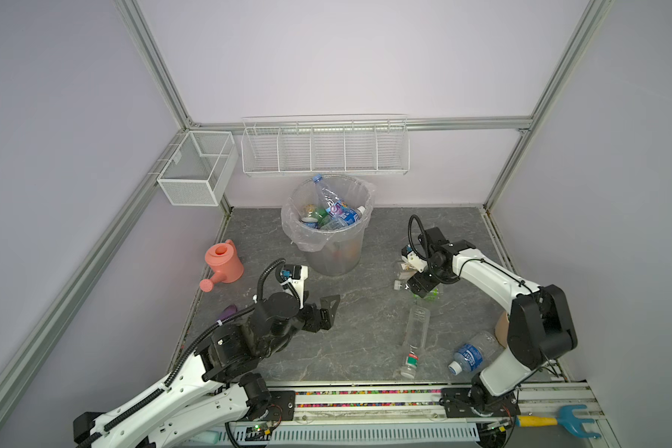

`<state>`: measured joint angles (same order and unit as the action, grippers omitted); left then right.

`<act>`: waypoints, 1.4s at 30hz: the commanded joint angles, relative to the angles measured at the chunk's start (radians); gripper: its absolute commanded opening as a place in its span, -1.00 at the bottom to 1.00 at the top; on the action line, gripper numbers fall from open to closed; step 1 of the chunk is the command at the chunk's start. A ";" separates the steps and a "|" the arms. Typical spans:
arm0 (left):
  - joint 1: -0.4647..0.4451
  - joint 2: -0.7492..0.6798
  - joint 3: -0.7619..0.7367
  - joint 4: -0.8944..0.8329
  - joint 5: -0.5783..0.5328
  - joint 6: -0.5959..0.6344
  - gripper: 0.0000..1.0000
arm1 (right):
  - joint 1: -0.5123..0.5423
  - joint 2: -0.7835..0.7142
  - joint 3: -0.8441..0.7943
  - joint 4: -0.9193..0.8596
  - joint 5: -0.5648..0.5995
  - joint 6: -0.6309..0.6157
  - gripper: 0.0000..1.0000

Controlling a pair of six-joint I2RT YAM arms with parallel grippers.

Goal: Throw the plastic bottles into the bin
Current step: 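Lower the right gripper onto the green-label bottle while the left gripper withdraws, then close the right gripper on the green-label bottle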

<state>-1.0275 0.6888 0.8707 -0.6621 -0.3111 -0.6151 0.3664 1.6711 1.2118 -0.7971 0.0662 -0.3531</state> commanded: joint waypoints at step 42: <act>0.006 -0.066 0.030 -0.102 -0.105 -0.012 0.93 | 0.129 0.129 0.032 -0.013 0.225 -0.029 -0.23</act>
<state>-1.0275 0.6254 0.8715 -0.7361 -0.3920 -0.6170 0.4789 1.8027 1.2194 -0.7883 0.2714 -0.3710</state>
